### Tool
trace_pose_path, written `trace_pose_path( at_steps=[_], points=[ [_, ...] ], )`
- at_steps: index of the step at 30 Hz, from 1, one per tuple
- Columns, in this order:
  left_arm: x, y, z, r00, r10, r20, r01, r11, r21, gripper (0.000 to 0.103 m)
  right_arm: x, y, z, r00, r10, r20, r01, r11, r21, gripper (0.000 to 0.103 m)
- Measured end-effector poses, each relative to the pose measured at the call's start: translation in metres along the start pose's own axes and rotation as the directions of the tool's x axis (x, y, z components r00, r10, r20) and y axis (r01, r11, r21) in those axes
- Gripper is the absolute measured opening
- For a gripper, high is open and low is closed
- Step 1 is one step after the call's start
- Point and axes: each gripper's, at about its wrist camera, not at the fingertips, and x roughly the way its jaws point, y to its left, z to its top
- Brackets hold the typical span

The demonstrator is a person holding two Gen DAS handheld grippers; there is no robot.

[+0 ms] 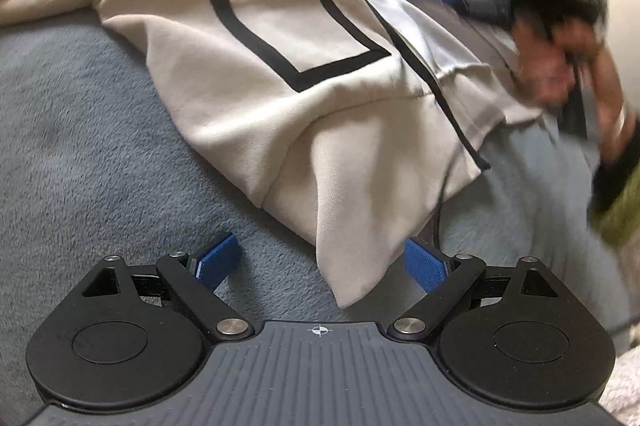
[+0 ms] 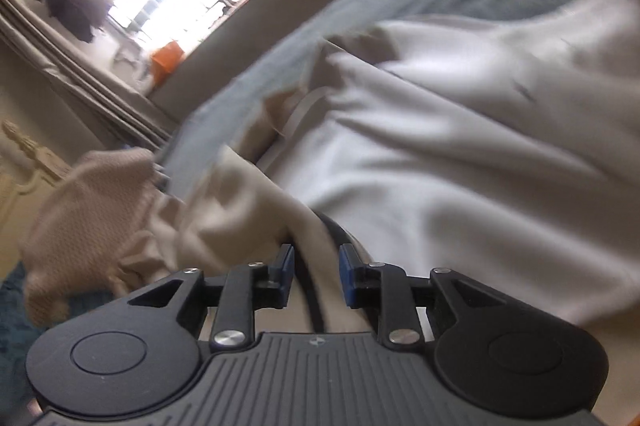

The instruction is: Fold clothes

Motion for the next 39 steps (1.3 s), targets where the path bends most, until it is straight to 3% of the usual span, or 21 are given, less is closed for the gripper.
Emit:
trace_pose_path(
  at_steps=[6, 10, 12, 15, 21, 23, 24, 25, 27, 28, 33, 37, 39],
  points=[
    [-0.010, 0.005, -0.003, 1.000, -0.004, 0.004, 0.004, 1.000, 0.025, 0.093, 0.075, 0.021, 0.062, 0.989, 0.136, -0.052, -0.128, 0.982, 0.139, 0.046],
    [-0.023, 0.017, 0.003, 0.998, -0.033, 0.044, 0.035, 0.999, -0.035, 0.093, 0.137, 0.024, 0.093, 0.981, 0.164, -0.099, -0.139, 0.966, 0.219, 0.046],
    [-0.025, 0.024, 0.007, 0.994, -0.080, 0.074, 0.087, 0.992, -0.096, 0.093, 0.157, 0.030, 0.105, 0.986, 0.146, -0.080, -0.128, 0.972, 0.198, 0.048],
    [-0.021, 0.036, 0.012, 0.988, -0.123, 0.095, 0.137, 0.976, -0.168, 0.093, 0.186, 0.039, 0.120, 0.990, 0.117, -0.084, -0.104, 0.984, 0.142, 0.061],
    [-0.006, 0.035, 0.017, 0.986, -0.145, 0.086, 0.158, 0.973, -0.171, 0.094, 0.227, 0.048, 0.118, 0.992, 0.028, -0.124, -0.030, 0.999, -0.011, 0.060],
    [-0.003, 0.032, 0.020, 0.985, -0.150, 0.085, 0.162, 0.974, -0.156, 0.095, 0.231, 0.047, 0.114, 0.992, 0.022, -0.126, -0.030, 0.998, -0.058, 0.056],
    [-0.002, 0.032, 0.020, 0.985, -0.153, 0.084, 0.165, 0.974, -0.153, 0.096, 0.232, 0.047, 0.113, 0.992, 0.024, -0.127, -0.035, 0.996, -0.082, 0.044],
    [-0.001, 0.031, 0.021, 0.984, -0.157, 0.082, 0.168, 0.974, -0.152, 0.096, 0.230, 0.048, 0.113, 0.992, 0.022, -0.127, -0.036, 0.994, -0.106, 0.024],
    [0.001, 0.031, 0.022, 0.983, -0.163, 0.082, 0.174, 0.973, -0.150, 0.097, 0.227, 0.049, 0.115, 0.992, 0.019, -0.126, -0.038, 0.987, -0.153, 0.006],
    [0.002, 0.031, 0.022, 0.983, -0.167, 0.082, 0.178, 0.973, -0.149, 0.097, 0.223, 0.054, 0.117, 0.993, 0.017, -0.117, -0.039, 0.983, -0.182, 0.004],
    [0.005, 0.031, 0.023, 0.981, -0.177, 0.075, 0.186, 0.972, -0.142, 0.097, 0.187, 0.103, 0.143, 0.997, -0.009, 0.075, 0.040, 0.906, -0.422, 0.003],
    [0.007, 0.029, 0.025, 0.983, -0.171, 0.064, 0.179, 0.974, -0.140, 0.097, 0.191, 0.152, 0.154, 0.976, -0.109, 0.189, 0.206, 0.747, -0.632, 0.003],
    [0.008, 0.027, 0.025, 0.984, -0.167, 0.061, 0.174, 0.975, -0.137, 0.097, 0.204, 0.171, 0.151, 0.958, -0.164, 0.236, 0.286, 0.633, -0.719, 0.003]
  ],
)
